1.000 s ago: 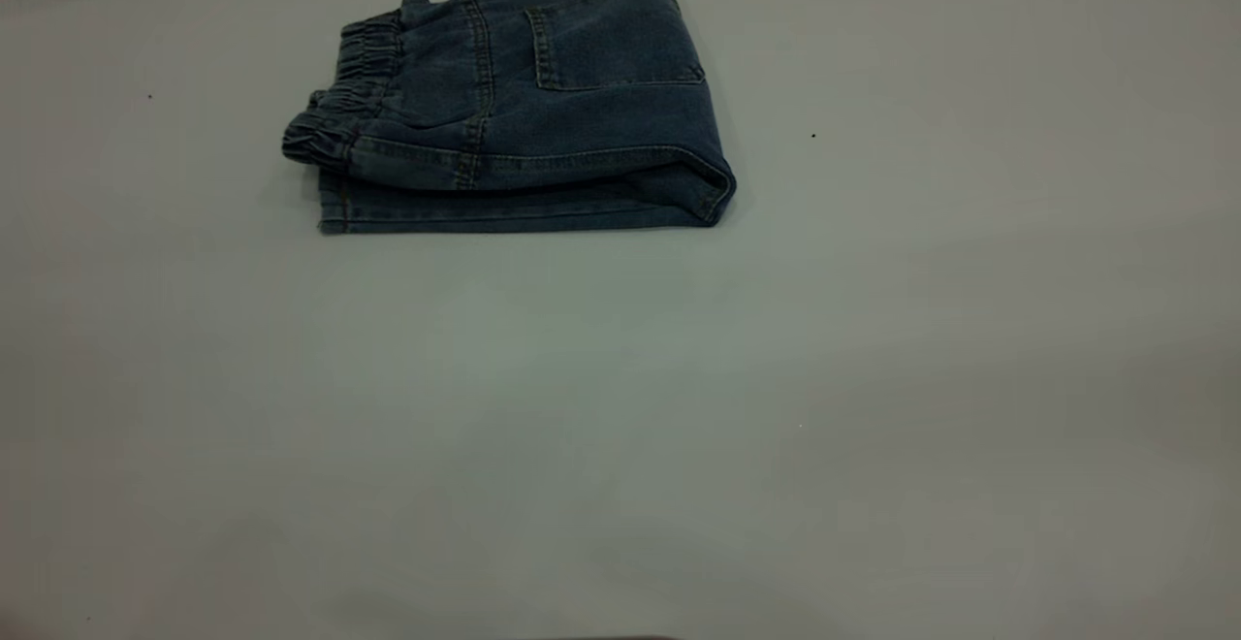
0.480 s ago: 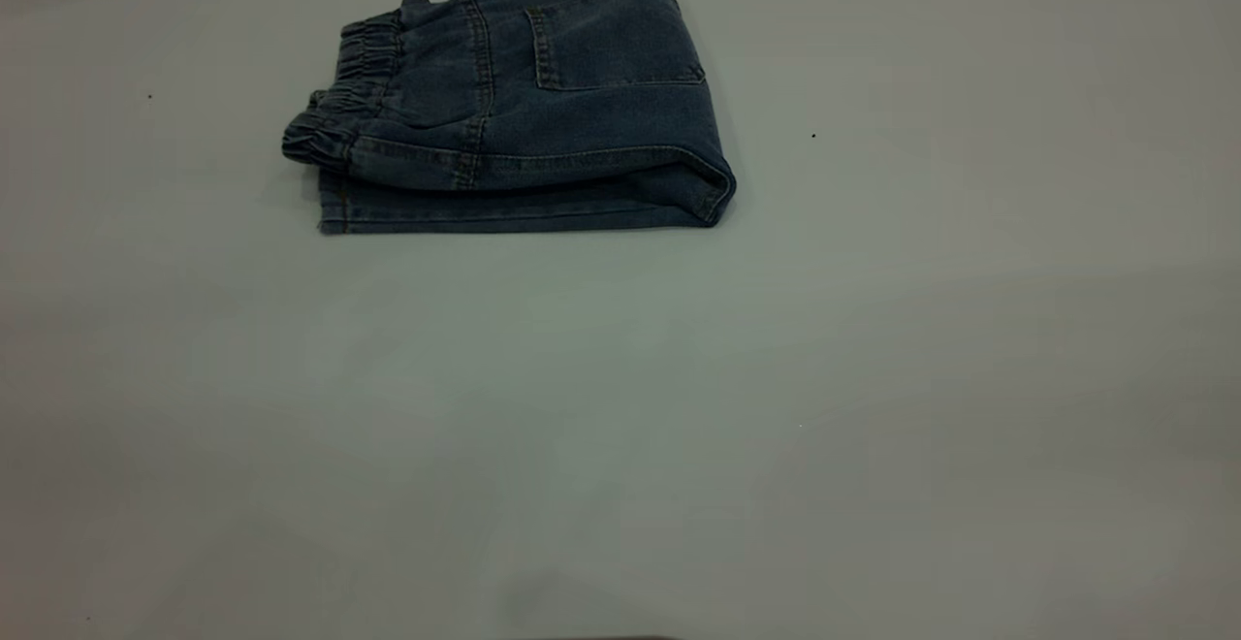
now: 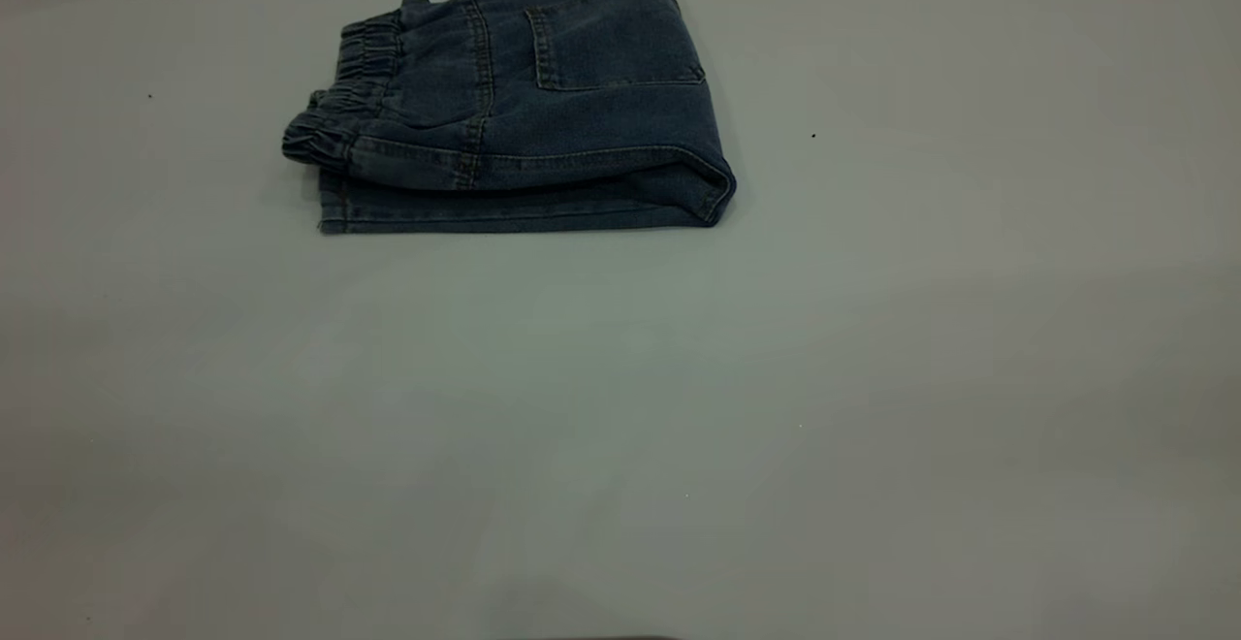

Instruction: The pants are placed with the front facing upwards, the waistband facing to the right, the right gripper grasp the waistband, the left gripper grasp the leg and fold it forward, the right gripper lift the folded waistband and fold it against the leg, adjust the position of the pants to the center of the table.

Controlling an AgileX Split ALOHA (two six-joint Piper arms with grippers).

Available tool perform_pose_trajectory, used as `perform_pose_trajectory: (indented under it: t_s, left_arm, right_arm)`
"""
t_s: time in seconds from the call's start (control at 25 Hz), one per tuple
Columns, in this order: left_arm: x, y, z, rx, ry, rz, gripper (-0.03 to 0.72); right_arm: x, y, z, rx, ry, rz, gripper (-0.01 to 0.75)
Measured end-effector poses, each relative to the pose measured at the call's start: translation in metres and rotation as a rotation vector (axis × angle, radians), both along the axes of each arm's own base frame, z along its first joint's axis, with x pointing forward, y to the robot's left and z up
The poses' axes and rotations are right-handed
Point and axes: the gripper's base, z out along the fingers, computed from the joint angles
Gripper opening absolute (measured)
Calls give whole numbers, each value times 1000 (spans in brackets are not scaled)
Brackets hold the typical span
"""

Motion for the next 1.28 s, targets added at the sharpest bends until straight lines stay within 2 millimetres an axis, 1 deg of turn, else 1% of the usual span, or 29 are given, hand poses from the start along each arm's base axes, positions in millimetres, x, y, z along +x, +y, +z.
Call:
perform_pose_trajectory:
  t_s: [0.6,0.68,0.8,1.0,1.16,1.28]
  left_arm:
    - [-1,0,1,-8,-7,2,579]
    - [-4,2,2,-19,-30,3,579]
    - [-15,9,8,-64,-116,47,579]
    - [-44,25,16,-118,-320,238,579]
    - [-61,29,17,-128,-438,352,579]
    - [-69,30,17,-131,-491,392,579]
  right_arm:
    - [0,0,0,0,0,0,584]
    - [0,0,0,0,0,0,584]
    - [-1,0,0,3,-7,-2,584]
    - [-4,-1,0,14,-30,-95,584]
    - [-7,-2,0,19,-62,-222,584]
    - [-12,-2,0,22,-96,-286,584]
